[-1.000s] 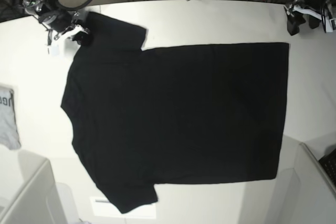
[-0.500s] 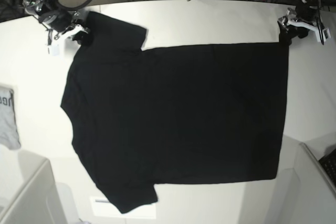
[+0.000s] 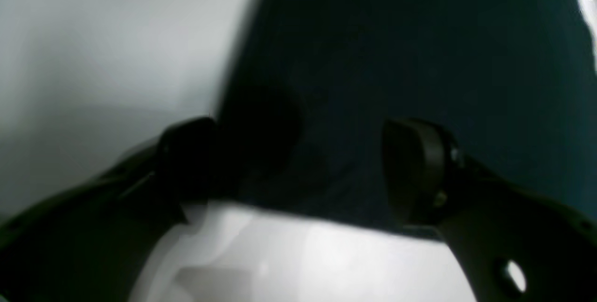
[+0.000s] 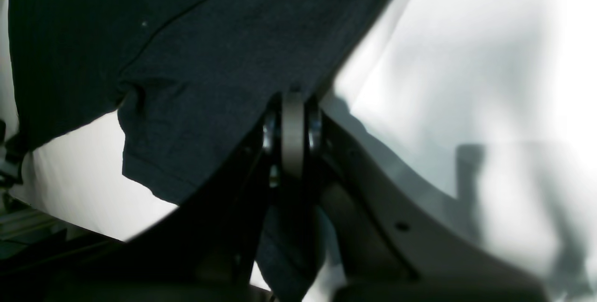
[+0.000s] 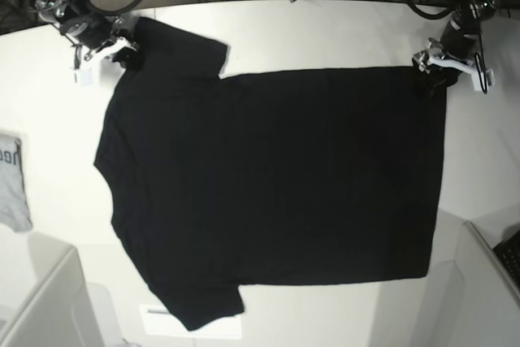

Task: Fold the T-shirt properly
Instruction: 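Move both grippers to the shoulder corners of the black T-shirt and grasp, then lift the shirt shoulders with both grippers and pull toward the robot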

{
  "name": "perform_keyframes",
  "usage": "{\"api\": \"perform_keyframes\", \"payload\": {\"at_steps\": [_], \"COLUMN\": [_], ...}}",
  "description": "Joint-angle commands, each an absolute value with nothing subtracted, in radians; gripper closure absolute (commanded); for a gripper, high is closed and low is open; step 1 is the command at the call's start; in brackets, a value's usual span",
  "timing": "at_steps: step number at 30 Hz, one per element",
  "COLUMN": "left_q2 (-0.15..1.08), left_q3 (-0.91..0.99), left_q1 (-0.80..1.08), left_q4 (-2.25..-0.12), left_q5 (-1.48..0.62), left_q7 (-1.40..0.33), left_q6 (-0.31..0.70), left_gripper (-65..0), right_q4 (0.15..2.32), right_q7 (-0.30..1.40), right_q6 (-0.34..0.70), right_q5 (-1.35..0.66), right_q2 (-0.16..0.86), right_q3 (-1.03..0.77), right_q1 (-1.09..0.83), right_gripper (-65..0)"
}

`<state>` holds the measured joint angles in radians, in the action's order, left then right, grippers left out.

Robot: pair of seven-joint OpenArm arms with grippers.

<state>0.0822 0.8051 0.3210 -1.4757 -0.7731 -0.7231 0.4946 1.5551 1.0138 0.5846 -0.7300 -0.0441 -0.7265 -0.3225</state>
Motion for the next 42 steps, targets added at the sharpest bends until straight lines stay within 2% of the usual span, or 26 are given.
{"api": "perform_keyframes", "payload": {"at_steps": [1, 3, 5, 14, 15, 20, 32, 36, 39, 42], "left_q2": [0.073, 0.073, 0.073, 0.074, 0.074, 0.079, 0.047, 0.021, 0.010, 0.027], "left_q3": [0.809, 0.809, 0.809, 0.809, 0.809, 0.806, 0.811, 0.802, 0.808, 0.800], "left_q1": [0.335, 0.335, 0.335, 0.323, 0.328, 0.374, 0.585, 0.581, 0.558, 0.527], "left_q4": [-1.457, -1.437, -1.425, -1.425, -1.429, -1.472, -1.828, -1.917, -1.951, -1.948], "left_q5": [-0.746, -0.746, -0.746, -0.746, -0.746, -0.746, -0.748, -0.753, -0.855, -0.923], "left_q7": [-0.774, -0.774, -0.773, -0.774, -0.774, -0.774, -0.774, -0.774, -0.776, -0.777], "left_q6": [0.463, 0.461, 0.461, 0.461, 0.461, 0.467, 0.469, 0.467, 0.461, 0.381], "left_gripper": [-52.2, -52.0, -47.2, -1.6, 0.0, 0.0, 0.0, 0.0, 0.0, 0.0], "right_q4": [1.555, 1.555, 1.555, 1.564, 1.577, 1.681, 1.923, 1.966, 1.985, 1.983], "right_q7": [1.058, 1.058, 1.058, 1.058, 1.056, 1.053, 1.059, 1.145, 1.221, 1.279], "right_q6": [0.568, 0.568, 0.568, 0.568, 0.568, 0.570, 0.570, 0.570, 0.570, 0.568], "right_q5": [-0.668, -0.668, -0.668, -0.668, -0.671, -0.673, -0.674, -0.674, -0.674, -0.670], "right_q2": [-0.039, -0.038, -0.038, -0.024, -0.024, -0.027, -0.033, -0.028, -0.027, -0.027], "right_q3": [-0.730, -0.731, -0.731, -0.733, -0.733, -0.733, -0.723, -0.727, -0.727, -0.727], "right_q1": [-0.334, -0.334, -0.334, -0.349, -0.360, -0.414, -0.499, -0.449, -0.387, -0.308], "right_gripper": [0.0, 0.0, 0.0, 0.0, 0.0, 0.0, 0.0, 0.0, 0.0, 0.0]}}
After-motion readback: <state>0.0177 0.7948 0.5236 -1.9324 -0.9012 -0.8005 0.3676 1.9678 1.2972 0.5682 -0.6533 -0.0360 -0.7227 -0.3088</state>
